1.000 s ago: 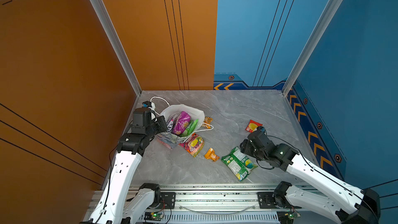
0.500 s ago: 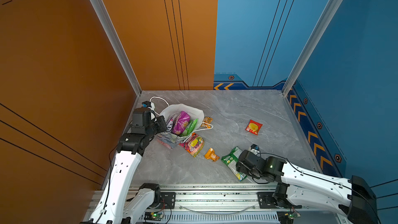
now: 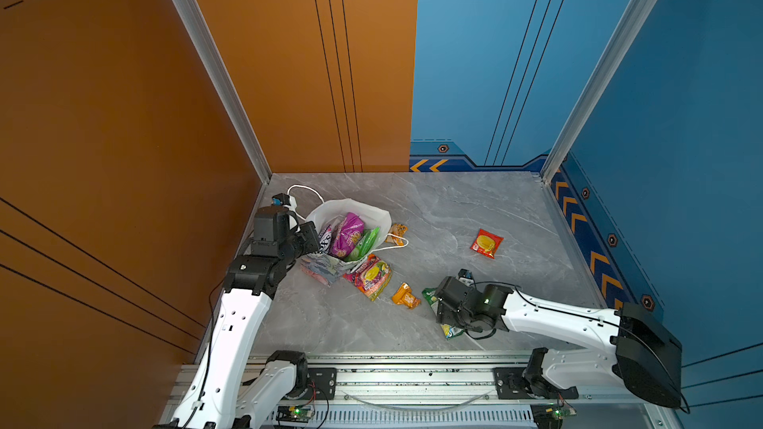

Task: Place the snacks into the paper bag
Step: Rotate the snack at the center of the table, then pick up the snack at the center of the table.

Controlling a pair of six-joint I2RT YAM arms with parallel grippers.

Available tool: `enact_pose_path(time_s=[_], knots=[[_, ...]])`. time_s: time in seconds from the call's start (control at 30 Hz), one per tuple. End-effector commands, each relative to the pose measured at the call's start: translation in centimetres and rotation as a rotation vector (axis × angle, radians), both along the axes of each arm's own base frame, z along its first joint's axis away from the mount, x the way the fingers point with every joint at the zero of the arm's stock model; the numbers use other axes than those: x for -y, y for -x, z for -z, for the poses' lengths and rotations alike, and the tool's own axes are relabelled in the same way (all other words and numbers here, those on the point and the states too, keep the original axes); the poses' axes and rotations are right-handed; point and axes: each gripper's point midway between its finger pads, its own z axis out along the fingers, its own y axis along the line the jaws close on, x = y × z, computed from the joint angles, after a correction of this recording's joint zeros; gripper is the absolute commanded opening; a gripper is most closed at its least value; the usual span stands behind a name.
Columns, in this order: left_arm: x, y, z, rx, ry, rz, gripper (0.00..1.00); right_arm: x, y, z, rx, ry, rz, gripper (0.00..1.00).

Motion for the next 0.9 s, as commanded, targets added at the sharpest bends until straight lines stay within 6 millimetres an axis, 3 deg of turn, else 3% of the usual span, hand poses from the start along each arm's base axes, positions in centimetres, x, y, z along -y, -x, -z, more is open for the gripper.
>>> enact_pose_path(time_s=[0.0,0.2,0.37,0.53,0.73,0.87], knots=[[-0.4,-0.1,-1.8,0.075,-0.011,-0.008,0.00,4.0,-0.7,1.2,-0.020,0.124,-0.041,0.79],[-0.4,-0.1,-1.8,0.075,-0.010,-0.008,0.00,5.3,-4.3,0.2,0.002,0.093,-0.028,0.79],[-0.4,-0.2,-1.8,0.073,-0.010,-0.008,0.00,5.3,-5.4,-2.6,0.053,0.197,-0.099,0.79],[-0.4,-0.2,-1.7,0.071,-0.008,-0.010,0.00,2.8,-5.7,-5.2,0.121,0.288,-0.187,0.85],[-0.6,-0.2,-1.7,0.071,-0.007,-0.016,0.00,-0.1,-7.6,-5.1,0.114,0.356,-0.205,0.88],[-0.4,-0.2,-1.7,0.068,-0.005,-0.010,0.00,-1.4,-8.6,-3.5,0.054,0.422,-0.240,0.87]])
